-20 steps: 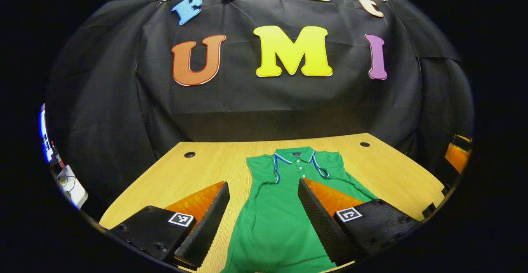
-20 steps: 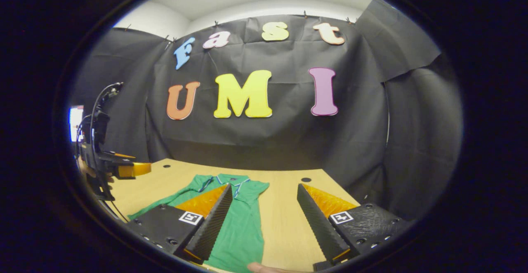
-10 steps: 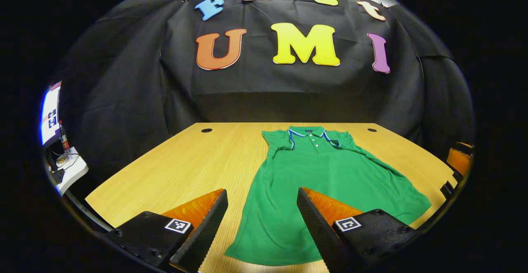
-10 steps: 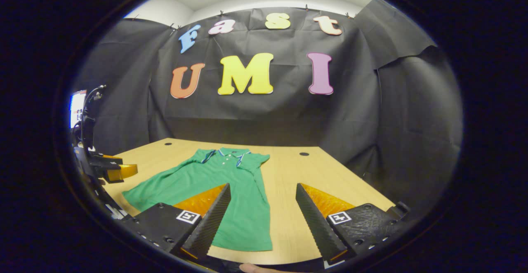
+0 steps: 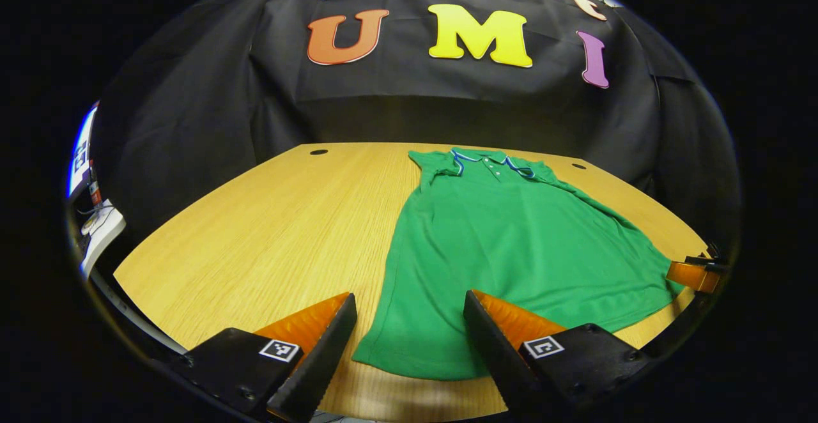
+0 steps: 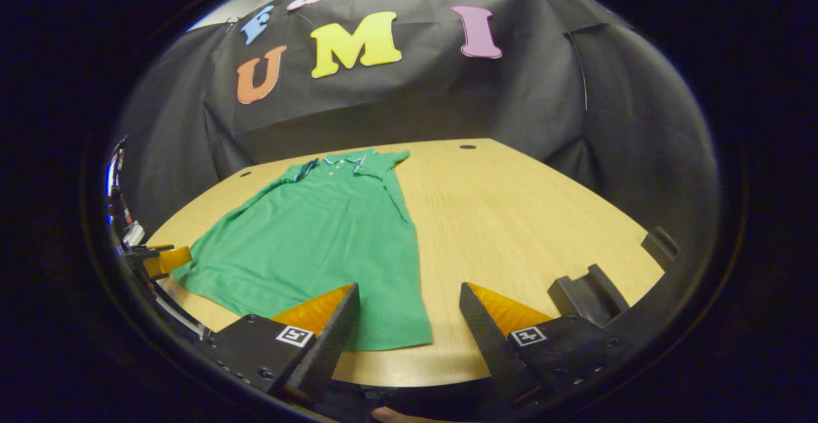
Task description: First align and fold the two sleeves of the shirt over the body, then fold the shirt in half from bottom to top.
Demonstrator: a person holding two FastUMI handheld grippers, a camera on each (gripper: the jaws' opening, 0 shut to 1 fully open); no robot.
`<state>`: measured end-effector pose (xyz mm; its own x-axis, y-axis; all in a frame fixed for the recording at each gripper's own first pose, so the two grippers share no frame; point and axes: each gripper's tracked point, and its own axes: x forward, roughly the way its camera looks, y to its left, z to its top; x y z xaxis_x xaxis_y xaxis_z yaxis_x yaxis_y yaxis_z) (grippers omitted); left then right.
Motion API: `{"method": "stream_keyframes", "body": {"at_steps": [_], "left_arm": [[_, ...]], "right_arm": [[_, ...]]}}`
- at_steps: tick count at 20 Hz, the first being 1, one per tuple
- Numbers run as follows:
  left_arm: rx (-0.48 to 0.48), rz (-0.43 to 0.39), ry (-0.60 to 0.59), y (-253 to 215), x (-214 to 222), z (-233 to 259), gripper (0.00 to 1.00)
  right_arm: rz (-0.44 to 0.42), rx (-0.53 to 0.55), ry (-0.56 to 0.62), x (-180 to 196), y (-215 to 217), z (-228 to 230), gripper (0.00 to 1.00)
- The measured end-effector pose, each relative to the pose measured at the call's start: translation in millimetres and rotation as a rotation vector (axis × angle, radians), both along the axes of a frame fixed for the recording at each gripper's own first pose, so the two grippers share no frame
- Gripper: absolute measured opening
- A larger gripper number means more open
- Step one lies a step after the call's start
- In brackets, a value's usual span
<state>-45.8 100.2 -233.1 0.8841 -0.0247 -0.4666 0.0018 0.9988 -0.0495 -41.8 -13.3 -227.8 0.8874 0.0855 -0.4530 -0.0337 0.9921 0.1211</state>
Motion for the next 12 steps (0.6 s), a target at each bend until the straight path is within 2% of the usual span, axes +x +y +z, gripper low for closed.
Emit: {"method": "stream_keyframes", "body": {"at_steps": [2, 3, 7, 9, 10, 11, 12], "left_arm": [[0.0, -0.003, -0.008, 1, 1, 0, 1.0], [-0.002, -0.008, 0.001, 1, -1, -3, 1.0], [0.027, -0.009, -0.011, 4, -2, -4, 1.0], [0.034, -0.013, -0.021, 1, -2, -4, 0.93], [0.035, -0.013, -0.027, 0, -2, -4, 0.81], [0.034, -0.018, -0.033, -2, -2, -3, 0.75], [0.032, -0.023, -0.039, -5, 0, -4, 0.61]], "right_arm": [[0.02, -0.042, 0.002, 0, 4, -5, 0.96], [0.041, -0.069, -0.008, -1, 6, -4, 1.0], [0.052, -0.061, 0.0, -2, 11, -4, 0.98], [0.051, -0.047, -0.003, 0, 13, -5, 0.95], [0.042, -0.044, -0.012, 3, 10, -5, 0.89], [0.049, -0.029, -0.017, 6, 11, -5, 0.74], [0.06, -0.011, -0.018, 7, 15, -7, 0.59]]}}
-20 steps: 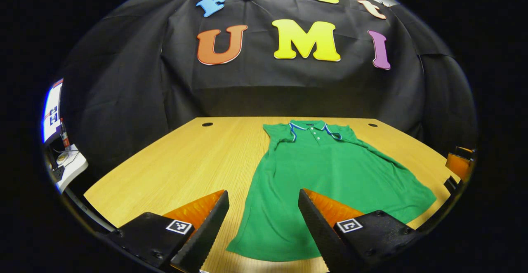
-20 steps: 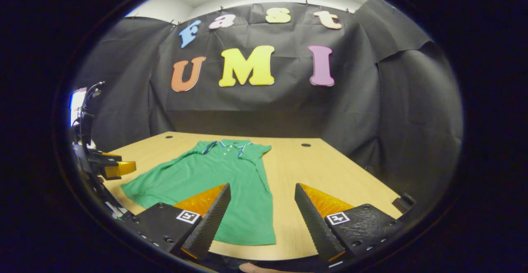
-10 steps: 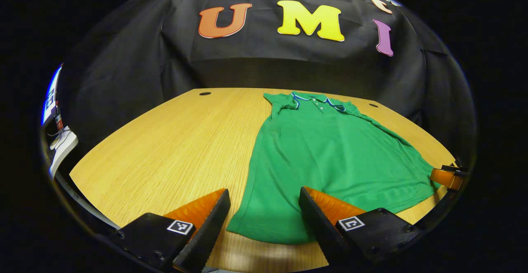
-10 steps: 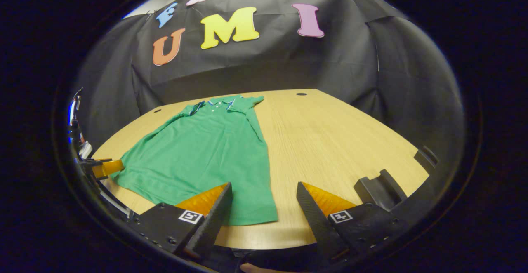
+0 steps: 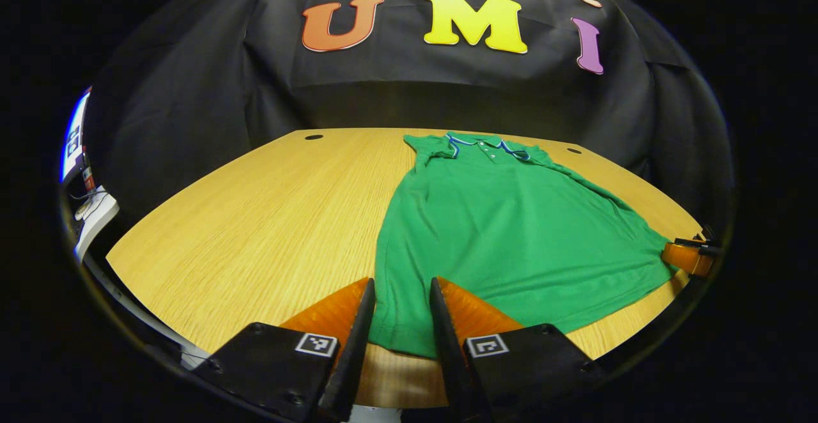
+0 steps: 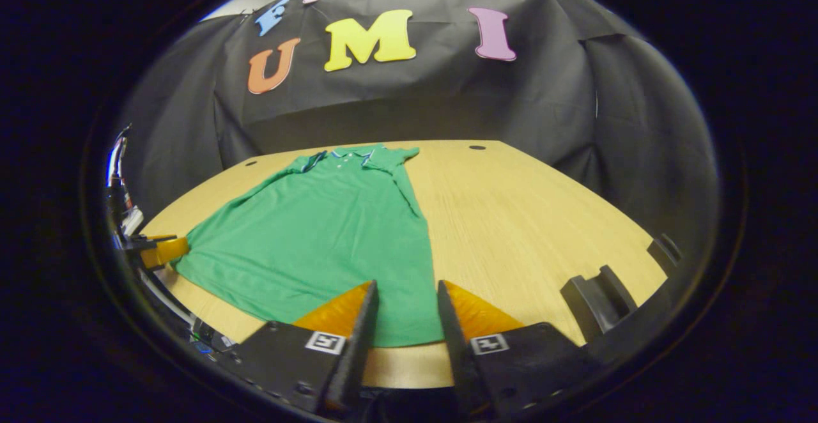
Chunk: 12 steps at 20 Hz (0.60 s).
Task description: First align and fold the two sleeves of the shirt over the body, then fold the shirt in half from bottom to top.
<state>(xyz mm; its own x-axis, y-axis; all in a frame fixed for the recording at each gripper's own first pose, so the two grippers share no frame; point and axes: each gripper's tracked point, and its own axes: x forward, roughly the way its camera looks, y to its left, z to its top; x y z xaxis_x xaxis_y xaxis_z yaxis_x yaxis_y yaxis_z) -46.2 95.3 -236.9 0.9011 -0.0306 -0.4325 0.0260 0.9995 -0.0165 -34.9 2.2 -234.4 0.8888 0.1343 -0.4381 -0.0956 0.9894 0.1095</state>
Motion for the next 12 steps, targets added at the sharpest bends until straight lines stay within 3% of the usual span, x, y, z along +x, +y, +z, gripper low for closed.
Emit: {"method": "stream_keyframes", "body": {"at_steps": [1, 2, 3, 7, 12], "left_arm": [[-0.011, -0.011, -0.007, -4, 1, 1, 0.56], [-0.032, -0.003, -0.014, -7, 2, 1, 0.27], [-0.032, -0.005, -0.023, -10, 6, 2, 0.14], [-0.027, -0.047, -0.037, -23, 20, 11, 0.09], [-0.031, -0.048, -0.131, -22, 48, 59, 0.08]], "right_arm": [[0.013, 0.016, -0.004, 4, 2, 0, 0.31], [0.025, 0.026, 0.003, 3, 5, -2, 0.25], [0.036, 0.017, -0.011, 7, 4, 0, 0.05], [0.077, -0.006, -0.027, 13, 7, 12, 0.0], [0.083, -0.008, -0.143, 36, 7, 67, 0.0]]}}
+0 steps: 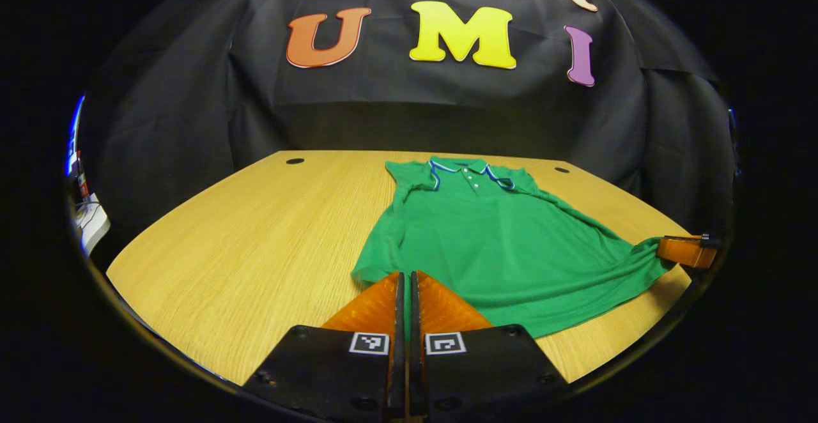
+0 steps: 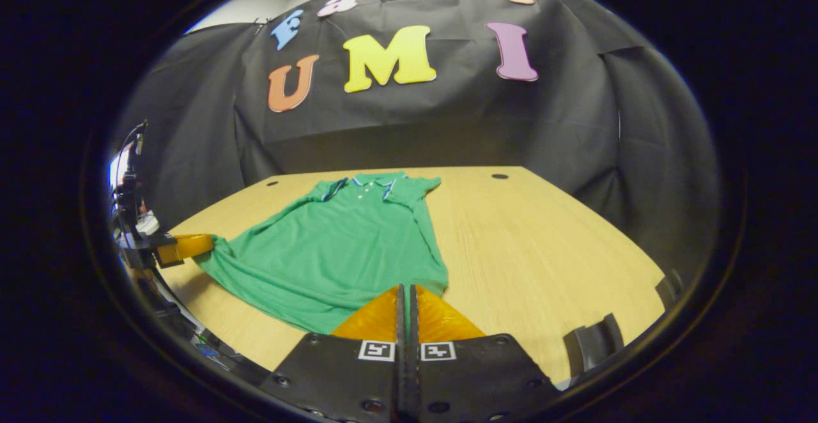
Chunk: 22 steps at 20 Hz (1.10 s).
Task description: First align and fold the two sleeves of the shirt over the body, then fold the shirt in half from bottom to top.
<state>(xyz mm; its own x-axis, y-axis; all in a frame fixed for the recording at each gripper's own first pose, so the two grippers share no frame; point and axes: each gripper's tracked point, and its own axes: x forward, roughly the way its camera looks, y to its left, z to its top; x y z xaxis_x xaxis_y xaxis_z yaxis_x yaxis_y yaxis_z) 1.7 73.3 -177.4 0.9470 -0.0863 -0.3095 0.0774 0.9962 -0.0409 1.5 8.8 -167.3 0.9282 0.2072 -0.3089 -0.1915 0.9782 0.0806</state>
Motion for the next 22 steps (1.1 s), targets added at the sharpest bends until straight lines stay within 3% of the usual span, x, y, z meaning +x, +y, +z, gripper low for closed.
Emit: {"method": "stream_keyframes", "body": {"at_steps": [6, 8, 12, 17, 22], "left_arm": [[-0.005, -0.004, -0.07, 2, 44, 44, 0.08], [-0.011, -0.008, -0.076, 1, 57, 55, 0.08], [-0.018, -0.015, -0.098, 6, 98, 80, 0.08], [-0.018, -0.027, -0.126, 5, 174, 106, 0.08], [-0.039, -0.062, -0.106, -7, 265, 114, 0.08]], "right_arm": [[0.028, -0.02, -0.113, 41, 18, 59, 0.0], [0.001, -0.064, -0.163, 62, 15, 75, 0.0], [0.004, -0.053, -0.142, 105, 30, 84, 0.0], [-0.039, -0.035, -0.143, 186, 32, 111, 0.0], [-0.087, 0.005, -0.162, 293, 33, 136, 0.02]]}}
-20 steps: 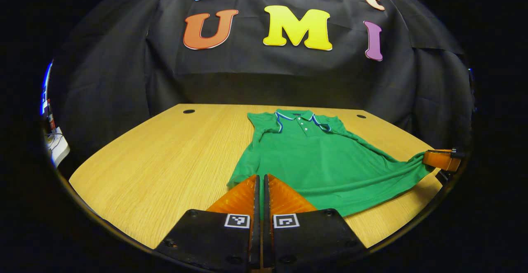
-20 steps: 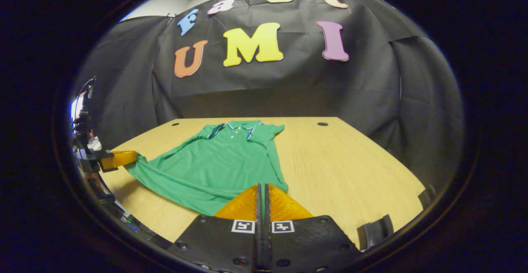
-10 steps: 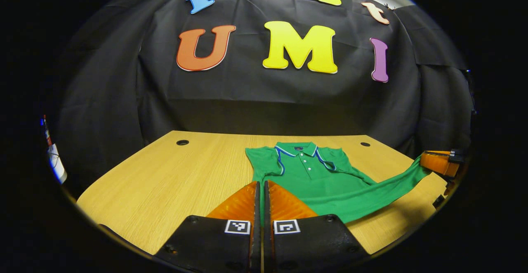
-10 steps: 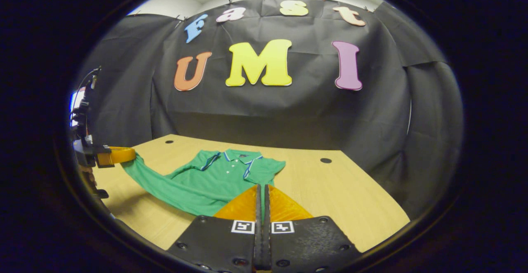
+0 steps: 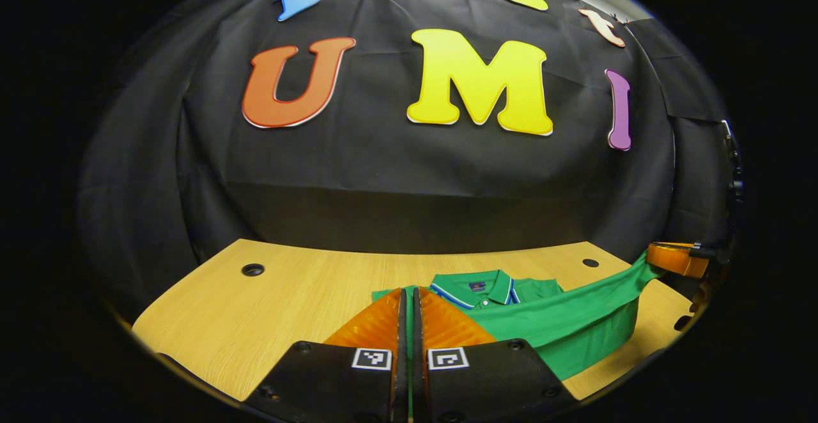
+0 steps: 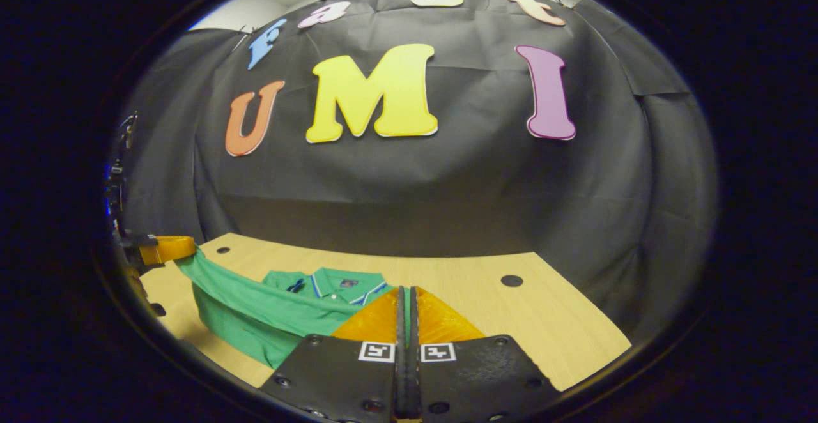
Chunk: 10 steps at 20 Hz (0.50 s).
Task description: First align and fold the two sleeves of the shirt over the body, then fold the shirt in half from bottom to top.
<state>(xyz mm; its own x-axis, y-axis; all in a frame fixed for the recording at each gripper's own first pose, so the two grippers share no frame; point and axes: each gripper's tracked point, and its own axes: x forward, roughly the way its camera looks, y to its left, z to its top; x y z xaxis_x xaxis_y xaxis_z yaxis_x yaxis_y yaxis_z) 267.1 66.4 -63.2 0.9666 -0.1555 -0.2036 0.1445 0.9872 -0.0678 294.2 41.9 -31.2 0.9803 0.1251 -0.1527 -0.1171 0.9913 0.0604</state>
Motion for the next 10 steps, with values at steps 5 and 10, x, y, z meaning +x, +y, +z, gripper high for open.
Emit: {"method": "stream_keyframes", "body": {"at_steps": [5, 10], "left_arm": [[0.027, 0.033, -0.028, 0, 97, 0, 0.08], [0.067, 0.063, -0.044, 0, 170, -41, 0.08]], "right_arm": [[-0.006, 0.031, 0.035, 98, 14, -8, 0.0], [-0.036, -0.029, 0.077, 183, 21, -60, 0.0]]}}
